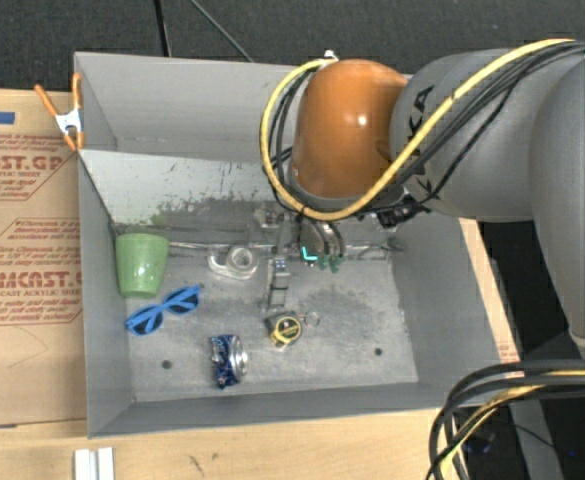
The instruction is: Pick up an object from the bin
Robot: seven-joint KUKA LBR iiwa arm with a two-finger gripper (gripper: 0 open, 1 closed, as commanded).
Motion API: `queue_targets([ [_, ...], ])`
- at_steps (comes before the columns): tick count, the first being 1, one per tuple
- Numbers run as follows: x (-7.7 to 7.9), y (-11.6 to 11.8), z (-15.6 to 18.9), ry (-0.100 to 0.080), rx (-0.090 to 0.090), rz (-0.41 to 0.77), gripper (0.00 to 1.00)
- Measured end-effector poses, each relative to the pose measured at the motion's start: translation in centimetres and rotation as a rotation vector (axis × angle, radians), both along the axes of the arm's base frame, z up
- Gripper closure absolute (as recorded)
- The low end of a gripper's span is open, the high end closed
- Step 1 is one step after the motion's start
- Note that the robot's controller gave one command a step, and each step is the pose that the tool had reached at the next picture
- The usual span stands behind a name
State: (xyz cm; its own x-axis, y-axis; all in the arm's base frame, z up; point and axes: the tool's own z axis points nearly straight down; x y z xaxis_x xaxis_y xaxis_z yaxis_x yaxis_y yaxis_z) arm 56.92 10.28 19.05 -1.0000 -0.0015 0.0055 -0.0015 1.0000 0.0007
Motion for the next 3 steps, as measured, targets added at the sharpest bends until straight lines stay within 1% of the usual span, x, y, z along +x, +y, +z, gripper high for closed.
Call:
queue_targets([
  [1, 1.7, 1.8, -12.2, -0.008, 0.000, -0.254, 0.00],
  [2, 2.0, -0.9, -9.0, -0.010, -0.002, -0.130, 0.00],
  [3, 1.5, 1.2, -8.2, -0.008, 0.001, -0.124, 0.00],
])
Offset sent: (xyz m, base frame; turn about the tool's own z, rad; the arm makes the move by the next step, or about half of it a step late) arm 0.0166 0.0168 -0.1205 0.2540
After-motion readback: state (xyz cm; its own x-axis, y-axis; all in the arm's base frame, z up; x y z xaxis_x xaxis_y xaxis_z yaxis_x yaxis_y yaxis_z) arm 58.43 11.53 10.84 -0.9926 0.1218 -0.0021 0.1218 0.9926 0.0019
